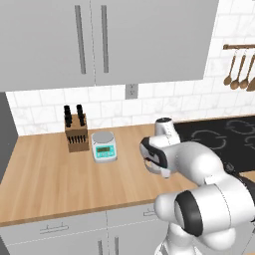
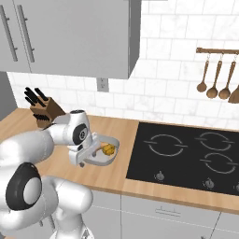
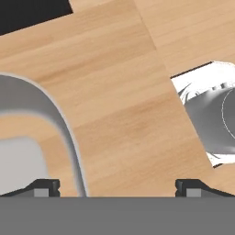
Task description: Take the meat container that has the chicken drumstick and place it on the second highest rack of the freezer. Then take the vegetable container that has the squashs and place it on the highest rack of the freezer.
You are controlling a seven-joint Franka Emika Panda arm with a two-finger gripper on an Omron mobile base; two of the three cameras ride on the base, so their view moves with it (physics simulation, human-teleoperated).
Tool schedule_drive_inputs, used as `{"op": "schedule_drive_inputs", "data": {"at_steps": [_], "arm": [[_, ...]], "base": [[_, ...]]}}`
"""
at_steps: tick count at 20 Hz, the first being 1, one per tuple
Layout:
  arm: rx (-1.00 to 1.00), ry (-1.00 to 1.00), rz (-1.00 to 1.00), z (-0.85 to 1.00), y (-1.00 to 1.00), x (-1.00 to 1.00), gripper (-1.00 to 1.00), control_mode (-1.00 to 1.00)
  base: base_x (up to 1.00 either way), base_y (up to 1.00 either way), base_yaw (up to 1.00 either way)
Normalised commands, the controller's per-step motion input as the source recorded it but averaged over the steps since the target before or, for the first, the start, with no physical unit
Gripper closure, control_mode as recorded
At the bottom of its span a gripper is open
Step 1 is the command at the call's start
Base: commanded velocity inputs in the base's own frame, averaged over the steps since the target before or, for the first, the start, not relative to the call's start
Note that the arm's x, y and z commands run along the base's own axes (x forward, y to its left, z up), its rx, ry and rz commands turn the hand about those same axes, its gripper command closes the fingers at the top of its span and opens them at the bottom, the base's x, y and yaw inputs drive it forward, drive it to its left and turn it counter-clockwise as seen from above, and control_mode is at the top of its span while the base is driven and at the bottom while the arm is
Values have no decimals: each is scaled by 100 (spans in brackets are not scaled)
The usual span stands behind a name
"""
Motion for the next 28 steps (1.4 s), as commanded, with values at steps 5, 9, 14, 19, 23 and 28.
{"op": "schedule_drive_inputs", "data": {"at_steps": [5,9,14,19,23,28], "arm": [[-1,0,-2,-22,0,-7,-100,-100],[0,0,0,-28,0,0,-100,-100],[0,0,0,-28,0,1,100,-100],[0,-2,0,-11,0,10,100,-100],[0,-5,0,0,0,0,100,-100],[0,-7,0,1,0,0,100,-100]], "base": [[0,0,0],[0,0,0],[0,0,0],[0,0,0],[0,0,0],[0,0,0]]}}
